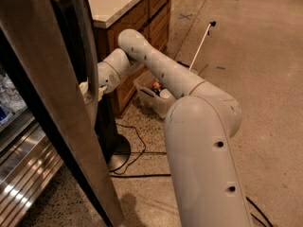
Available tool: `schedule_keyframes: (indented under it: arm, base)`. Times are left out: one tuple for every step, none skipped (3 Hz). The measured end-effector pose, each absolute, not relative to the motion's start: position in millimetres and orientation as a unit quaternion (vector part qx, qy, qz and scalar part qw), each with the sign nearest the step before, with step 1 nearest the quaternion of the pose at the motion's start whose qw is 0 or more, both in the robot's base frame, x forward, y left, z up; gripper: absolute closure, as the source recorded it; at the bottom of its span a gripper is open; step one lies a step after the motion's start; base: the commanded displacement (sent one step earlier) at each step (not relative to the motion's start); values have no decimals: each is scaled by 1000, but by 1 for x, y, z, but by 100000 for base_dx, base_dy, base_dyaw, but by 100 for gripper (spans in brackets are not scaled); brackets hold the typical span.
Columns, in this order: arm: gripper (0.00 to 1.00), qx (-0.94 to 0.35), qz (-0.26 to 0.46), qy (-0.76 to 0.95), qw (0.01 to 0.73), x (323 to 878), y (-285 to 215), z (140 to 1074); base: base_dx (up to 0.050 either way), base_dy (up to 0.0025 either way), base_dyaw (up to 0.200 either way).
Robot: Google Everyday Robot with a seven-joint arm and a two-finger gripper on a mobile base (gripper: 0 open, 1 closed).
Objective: Close right fridge door
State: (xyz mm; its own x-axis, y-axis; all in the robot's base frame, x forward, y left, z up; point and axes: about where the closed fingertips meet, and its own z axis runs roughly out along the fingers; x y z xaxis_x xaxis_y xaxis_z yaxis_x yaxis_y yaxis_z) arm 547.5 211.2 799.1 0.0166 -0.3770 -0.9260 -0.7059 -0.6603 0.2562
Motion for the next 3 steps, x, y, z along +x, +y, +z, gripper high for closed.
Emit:
schedule_keyframes:
  arm:
    - [100,-703,582,386,134,541,223,804]
    - [100,-703,582,386,134,541,223,804]
    - [100,-703,582,386,134,541,223,804]
  base:
    - [-2484,-201,17149]
    - [-3130,-259,15536]
    - [0,0,0]
